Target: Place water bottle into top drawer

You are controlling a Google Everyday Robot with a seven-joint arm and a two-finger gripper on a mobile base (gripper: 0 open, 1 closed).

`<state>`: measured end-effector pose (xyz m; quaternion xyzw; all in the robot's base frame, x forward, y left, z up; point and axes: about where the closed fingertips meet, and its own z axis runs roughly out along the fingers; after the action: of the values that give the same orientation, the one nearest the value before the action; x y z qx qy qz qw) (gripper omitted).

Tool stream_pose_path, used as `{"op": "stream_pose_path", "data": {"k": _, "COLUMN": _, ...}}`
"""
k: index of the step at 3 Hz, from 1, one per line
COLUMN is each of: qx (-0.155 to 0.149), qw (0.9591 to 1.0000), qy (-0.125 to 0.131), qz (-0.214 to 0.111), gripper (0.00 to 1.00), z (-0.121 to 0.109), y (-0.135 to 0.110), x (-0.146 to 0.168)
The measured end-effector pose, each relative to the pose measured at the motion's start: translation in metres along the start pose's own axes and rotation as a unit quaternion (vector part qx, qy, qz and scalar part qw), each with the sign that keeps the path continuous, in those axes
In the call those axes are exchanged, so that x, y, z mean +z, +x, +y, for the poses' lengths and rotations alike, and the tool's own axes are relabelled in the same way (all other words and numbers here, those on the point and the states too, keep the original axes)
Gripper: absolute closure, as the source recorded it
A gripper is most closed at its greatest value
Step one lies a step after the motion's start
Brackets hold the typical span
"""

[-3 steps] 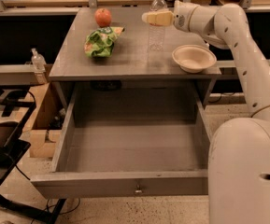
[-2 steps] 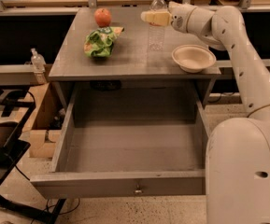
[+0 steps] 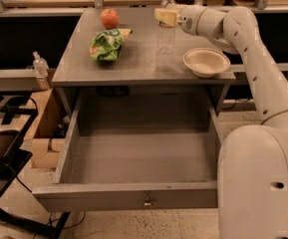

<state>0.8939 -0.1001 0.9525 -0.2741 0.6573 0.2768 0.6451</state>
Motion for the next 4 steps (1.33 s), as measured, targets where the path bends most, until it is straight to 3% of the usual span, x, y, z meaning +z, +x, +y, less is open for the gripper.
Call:
{"op": "stream_pose_path", "data": {"k": 1, "qx": 0.001, "qw": 1.0, "qy": -0.002, "qz": 0.0, "gripper": 0.86, "z": 0.002, "y": 0.001, "x": 0.003}}
{"op": "stream_pose_path", "data": {"k": 2, "qx": -0.001, "qw": 1.0, "qy": -0.004, "qz": 0.002, "gripper": 1.0, "z": 0.004, "y": 0.0, "x": 0.006}}
{"op": "stream_pose_path", "data": {"k": 3, "qx": -0.013, "qw": 0.9994, "qy": -0.026, "qz": -0.019, "gripper": 1.0, "z": 0.02, "y": -0.026, "x": 0.004}}
{"op": "stream_pose_path", "data": {"k": 4, "qx": -0.034, "qw": 0.9971, "qy": -0.046, "qz": -0.05, "gripper": 1.0, "z": 0.041, "y": -0.065, "x": -0.019}}
